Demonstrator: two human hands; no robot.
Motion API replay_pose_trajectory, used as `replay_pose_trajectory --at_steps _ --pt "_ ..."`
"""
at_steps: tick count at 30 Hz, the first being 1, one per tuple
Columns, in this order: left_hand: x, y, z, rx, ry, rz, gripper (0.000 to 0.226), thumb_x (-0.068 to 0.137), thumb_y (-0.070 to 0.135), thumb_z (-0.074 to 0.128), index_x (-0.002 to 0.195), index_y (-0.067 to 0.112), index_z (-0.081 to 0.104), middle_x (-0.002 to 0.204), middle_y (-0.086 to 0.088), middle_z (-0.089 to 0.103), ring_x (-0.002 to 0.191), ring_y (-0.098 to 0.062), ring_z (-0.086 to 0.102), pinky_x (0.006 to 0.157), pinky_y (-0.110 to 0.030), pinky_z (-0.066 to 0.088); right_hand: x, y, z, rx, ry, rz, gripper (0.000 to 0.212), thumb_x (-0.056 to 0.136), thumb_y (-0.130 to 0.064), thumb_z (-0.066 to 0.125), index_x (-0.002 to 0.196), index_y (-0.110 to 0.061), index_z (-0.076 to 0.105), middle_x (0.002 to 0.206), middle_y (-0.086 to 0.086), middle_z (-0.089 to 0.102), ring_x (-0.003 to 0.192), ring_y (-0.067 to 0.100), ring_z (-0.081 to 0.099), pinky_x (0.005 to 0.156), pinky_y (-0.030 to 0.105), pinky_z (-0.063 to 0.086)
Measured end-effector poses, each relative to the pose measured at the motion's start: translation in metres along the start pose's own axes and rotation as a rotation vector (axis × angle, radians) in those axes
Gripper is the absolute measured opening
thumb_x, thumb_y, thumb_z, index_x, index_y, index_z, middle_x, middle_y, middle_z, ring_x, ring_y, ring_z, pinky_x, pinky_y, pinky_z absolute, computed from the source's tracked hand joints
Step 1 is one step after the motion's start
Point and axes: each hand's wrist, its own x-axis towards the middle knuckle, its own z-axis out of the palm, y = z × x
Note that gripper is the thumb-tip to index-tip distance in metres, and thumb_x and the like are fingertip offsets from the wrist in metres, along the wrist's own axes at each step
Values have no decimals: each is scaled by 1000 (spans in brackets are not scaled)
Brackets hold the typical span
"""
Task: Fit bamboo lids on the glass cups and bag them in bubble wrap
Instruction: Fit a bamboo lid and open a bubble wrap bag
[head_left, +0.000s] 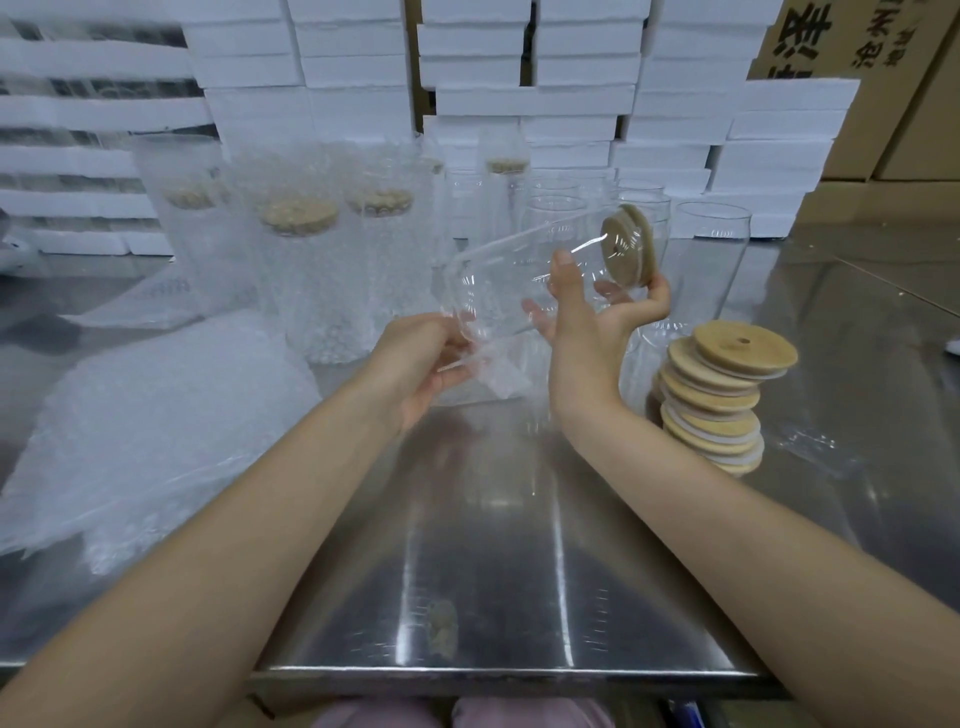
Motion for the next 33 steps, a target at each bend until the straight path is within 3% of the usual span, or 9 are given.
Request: replay_pose_trajectory --at_steps 3,6,13,16,19,22,25,29,33 --pt "1 1 -3 89 43 95 16 87 -3 55 79 5 65 63 -4 57 64 -17 55 69 -29 60 0 -1 -2 -100 -11 -92 74 83 -12 75 126 -28 17 131 9 30 93 13 62 90 44 55" --pt "2 2 -6 87 58 142 13 88 4 58 77 7 63 58 -1 60 60 -14 59 72 -27 59 1 -1 -3 -147 -28 -201 78 79 -6 77 126 -25 18 135 14 27 107 27 58 76 21 54" --pt "-1 4 0 214 86 495 18 89 6 61 72 14 63 59 8 58 60 -8 58 69 -24 54 -5 0 -5 -284 -104 -317 79 73 -10 83 120 -26 21 139 2 19 113 20 52 95 42 51" --pt "-6 0 -2 658 -6 877 11 84 26 69 87 16 65 89 8 60 84 -5 58 82 -23 46 -5 -1 -6 -293 -122 -358 79 73 -10 83 119 -23 21 136 -1 19 114 22 52 94 43 51" --pt "3 -7 -14 1144 -73 1148 71 71 37 81 126 13 43 138 -11 39 131 -24 38 108 -40 36 -5 -5 -6 -250 -121 -348 80 74 -10 82 120 -24 19 137 1 20 112 23 54 90 45 54" --pt "11 -9 -18 1059 -71 1247 90 71 23 84 135 22 22 146 -23 28 139 -29 29 114 -35 31 -8 -7 -3 -169 -142 -298 78 76 -6 80 120 -23 17 140 12 25 107 16 57 89 37 56" --pt "17 -7 -23 1042 66 1377 95 70 24 85 140 17 21 143 -13 32 131 -26 37 109 -25 32 -14 -6 0 -124 -166 -282 63 76 -10 76 106 -24 22 122 1 36 96 -2 63 89 26 54" --pt "16 -10 -17 1070 160 1538 90 79 35 77 143 20 17 143 -12 39 131 -24 40 109 -27 30 -25 2 1 -117 -247 -210 61 69 -17 77 102 -24 26 115 -4 37 108 28 65 96 52 50" --pt "5 -13 -6 906 -3 1440 83 83 32 72 145 20 18 149 -17 34 138 -24 36 106 -36 40 -32 9 5 -185 -276 -199 67 67 -17 83 102 -27 26 113 -11 37 112 31 61 96 50 50"
